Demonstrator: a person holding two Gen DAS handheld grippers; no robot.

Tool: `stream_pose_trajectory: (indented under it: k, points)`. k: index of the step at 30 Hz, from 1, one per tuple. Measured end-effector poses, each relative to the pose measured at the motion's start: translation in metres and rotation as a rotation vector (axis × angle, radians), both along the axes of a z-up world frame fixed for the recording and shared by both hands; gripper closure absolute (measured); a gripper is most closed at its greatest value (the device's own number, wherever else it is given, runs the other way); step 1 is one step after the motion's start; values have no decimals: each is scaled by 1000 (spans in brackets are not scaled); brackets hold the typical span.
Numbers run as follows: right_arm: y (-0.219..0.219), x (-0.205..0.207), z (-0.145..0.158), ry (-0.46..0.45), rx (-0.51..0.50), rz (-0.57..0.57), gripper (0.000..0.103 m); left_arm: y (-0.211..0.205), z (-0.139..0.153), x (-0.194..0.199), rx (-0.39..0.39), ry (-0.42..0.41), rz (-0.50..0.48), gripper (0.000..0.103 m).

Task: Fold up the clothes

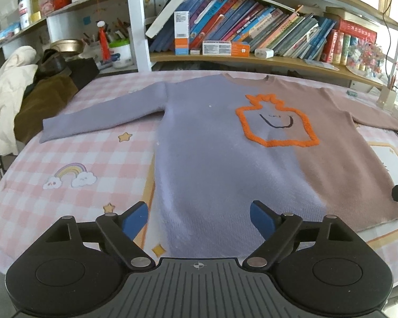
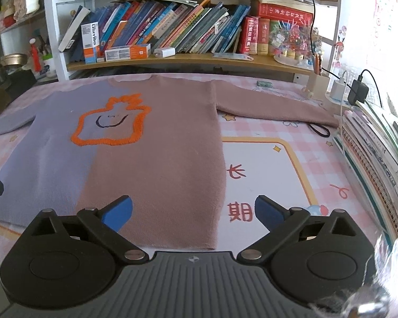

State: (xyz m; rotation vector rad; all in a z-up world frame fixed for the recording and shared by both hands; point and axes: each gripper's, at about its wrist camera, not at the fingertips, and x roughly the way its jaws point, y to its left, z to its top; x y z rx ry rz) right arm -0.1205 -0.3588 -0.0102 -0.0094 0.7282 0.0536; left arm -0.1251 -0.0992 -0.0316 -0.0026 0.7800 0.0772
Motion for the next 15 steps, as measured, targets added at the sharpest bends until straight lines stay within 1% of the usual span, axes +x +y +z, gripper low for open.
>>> stream_pose_trajectory:
  k: [8, 15]
  points:
    - [44, 9, 3, 5, -12, -20, 3, 45, 0, 22, -22, -2, -6, 16]
    - [86, 18, 7, 2, -36, -36, 3, 94, -2, 46, -57, -9, 16, 16]
